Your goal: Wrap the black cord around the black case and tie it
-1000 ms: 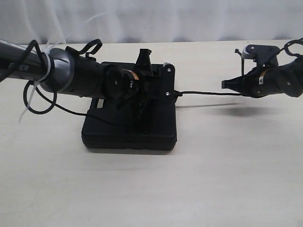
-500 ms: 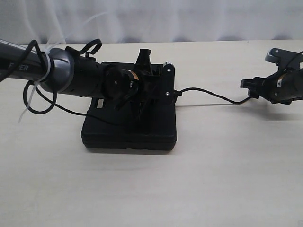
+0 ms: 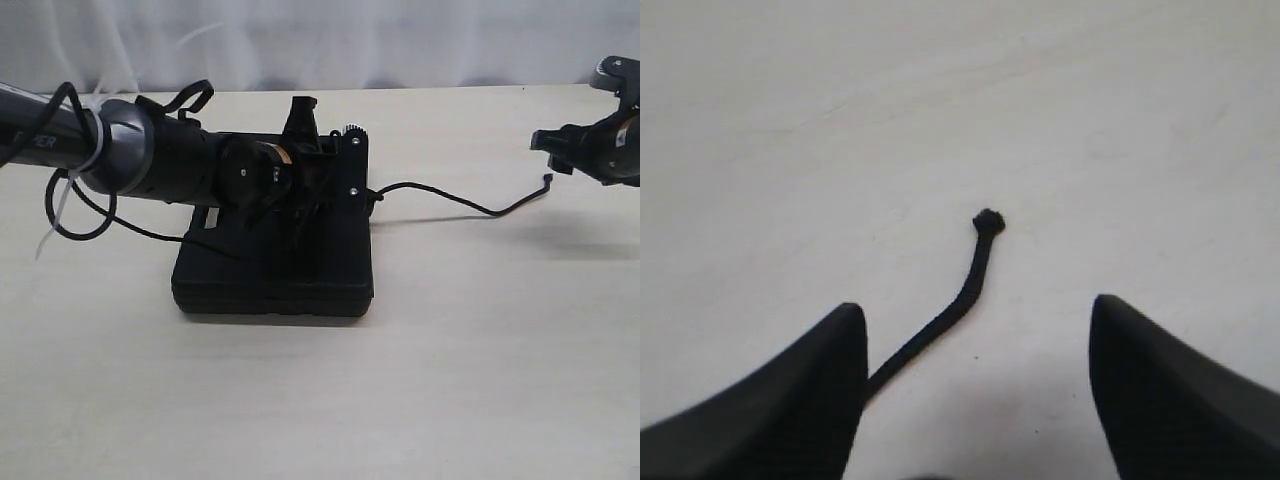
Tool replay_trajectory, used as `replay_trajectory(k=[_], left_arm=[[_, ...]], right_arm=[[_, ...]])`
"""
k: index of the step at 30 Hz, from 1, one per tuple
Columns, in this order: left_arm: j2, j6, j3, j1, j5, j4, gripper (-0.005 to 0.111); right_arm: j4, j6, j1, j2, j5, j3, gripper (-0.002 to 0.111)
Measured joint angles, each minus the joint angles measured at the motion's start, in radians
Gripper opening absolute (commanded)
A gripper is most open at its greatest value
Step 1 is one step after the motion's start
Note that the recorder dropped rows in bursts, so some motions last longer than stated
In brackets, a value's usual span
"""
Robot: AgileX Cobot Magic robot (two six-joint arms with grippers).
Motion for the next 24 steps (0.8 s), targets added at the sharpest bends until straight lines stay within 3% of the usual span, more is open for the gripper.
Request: replay_trajectory(k=[9,18,24], left_arm=[[-0.019,-0.006,0.000,0.000,0.048,0.000,0.033],[-0.086,-0.009,0.000,0.000,0.113,-0.018,0.033],[-0.087,-0.011,0.000,0.000,0.122,-0.021,0.033]], right_arm=[[0.000,-0.035,0.046,-0.002,0.013,0.000,0.040],[0.000,-0.045,0.055,-0.002,0.014,0.000,0.039],[0.000,-0.299,0.199,-0.002,0.029,0.000,0.039]])
